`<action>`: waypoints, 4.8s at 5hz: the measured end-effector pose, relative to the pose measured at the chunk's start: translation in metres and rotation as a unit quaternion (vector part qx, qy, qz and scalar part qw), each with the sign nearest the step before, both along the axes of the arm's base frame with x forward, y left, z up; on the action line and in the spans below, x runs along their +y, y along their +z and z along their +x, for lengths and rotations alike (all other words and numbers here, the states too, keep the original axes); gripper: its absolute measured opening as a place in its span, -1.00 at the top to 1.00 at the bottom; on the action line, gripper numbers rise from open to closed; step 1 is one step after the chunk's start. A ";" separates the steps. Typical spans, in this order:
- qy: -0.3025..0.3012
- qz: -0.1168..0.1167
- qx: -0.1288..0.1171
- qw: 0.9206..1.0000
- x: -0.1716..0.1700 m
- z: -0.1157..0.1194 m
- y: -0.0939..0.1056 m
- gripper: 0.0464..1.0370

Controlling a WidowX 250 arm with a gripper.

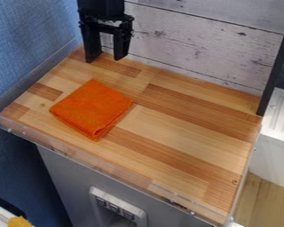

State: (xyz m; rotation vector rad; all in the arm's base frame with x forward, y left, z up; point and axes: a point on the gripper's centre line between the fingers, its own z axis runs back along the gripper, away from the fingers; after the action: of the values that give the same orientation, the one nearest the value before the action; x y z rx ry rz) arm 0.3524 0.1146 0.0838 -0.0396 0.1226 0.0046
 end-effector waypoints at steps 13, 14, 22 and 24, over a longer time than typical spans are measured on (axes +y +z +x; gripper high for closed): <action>0.436 0.065 -0.038 0.897 0.003 -0.061 -0.033 0.96; 0.437 0.061 -0.028 0.897 0.001 -0.061 -0.045 0.97; 0.201 -0.009 -0.064 0.978 -0.031 -0.050 -0.073 0.98; 0.087 0.007 -0.081 0.993 -0.044 -0.049 -0.069 0.98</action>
State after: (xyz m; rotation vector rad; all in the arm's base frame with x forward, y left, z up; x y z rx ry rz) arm 0.3034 0.0710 0.0151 -0.0359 -0.0441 0.1755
